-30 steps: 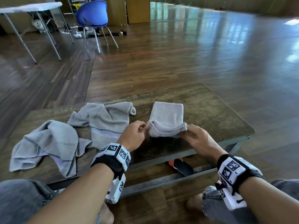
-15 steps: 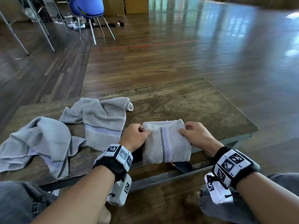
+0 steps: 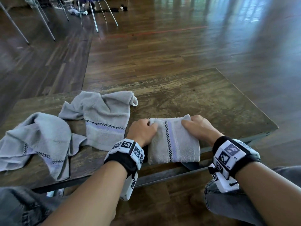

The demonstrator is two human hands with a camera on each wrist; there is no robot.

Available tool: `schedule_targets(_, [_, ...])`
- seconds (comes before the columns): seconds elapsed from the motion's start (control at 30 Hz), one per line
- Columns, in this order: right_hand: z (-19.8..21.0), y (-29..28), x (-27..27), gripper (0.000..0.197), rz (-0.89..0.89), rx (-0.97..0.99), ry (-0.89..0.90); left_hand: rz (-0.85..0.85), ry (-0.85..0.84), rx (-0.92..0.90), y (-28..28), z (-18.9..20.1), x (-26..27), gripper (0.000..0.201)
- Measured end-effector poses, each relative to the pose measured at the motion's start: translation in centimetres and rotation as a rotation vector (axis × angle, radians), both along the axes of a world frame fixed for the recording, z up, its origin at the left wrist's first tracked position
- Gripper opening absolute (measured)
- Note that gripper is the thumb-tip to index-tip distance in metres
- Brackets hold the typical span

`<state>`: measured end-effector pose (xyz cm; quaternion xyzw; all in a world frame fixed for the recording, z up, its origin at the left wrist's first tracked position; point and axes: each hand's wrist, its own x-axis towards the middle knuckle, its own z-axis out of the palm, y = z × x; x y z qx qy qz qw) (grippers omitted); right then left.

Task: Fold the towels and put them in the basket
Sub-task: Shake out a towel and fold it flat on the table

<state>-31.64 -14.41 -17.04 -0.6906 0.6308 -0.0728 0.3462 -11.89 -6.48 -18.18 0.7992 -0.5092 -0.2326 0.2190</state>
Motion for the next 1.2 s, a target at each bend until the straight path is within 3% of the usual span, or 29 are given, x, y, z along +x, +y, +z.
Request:
schedule_targets(0.2, [0.2, 0.1, -0.1, 0.054, 0.000, 0.005, -0.009, -0.029, 0.016, 0.048, -0.2, 0.4, -0.1, 0.045])
schedule_targets(0.33, [-0.2, 0.1, -0.4, 0.049, -0.009, -0.020, -0.024, -0.005, -0.019, 0.027, -0.4, 0.3, -0.2, 0.031])
schedule_targets(0.47, [-0.6, -0.2, -1.2, 0.026, -0.002, -0.061, -0.076, -0.065, 0.061, -0.094, 0.0, 0.3, 0.4, 0.028])
schedule_targets(0.63, [-0.8, 0.6, -2.1, 0.027, 0.034, -0.255, -0.218, -0.152, 0.035, -0.204, 0.1, 0.5, 1.3, 0.013])
schedule_targets(0.83, [-0.4, -0.1, -2.0, 0.009, 0.195, -0.405, -0.148, -0.202, -0.030, -0.361, -0.5, 0.8, 1.2, 0.016])
schedule_targets(1.0, [0.6, -1.2, -1.3, 0.012, 0.339, -0.445, -0.150, -0.322, -0.082, -0.273, -1.3, 1.0, 1.2, 0.011])
schedule_targets(1.2, [0.4, -2.2, -0.8, 0.015, 0.291, -0.419, -0.152, -0.253, -0.077, -0.179, -2.5, 1.1, 1.2, 0.012])
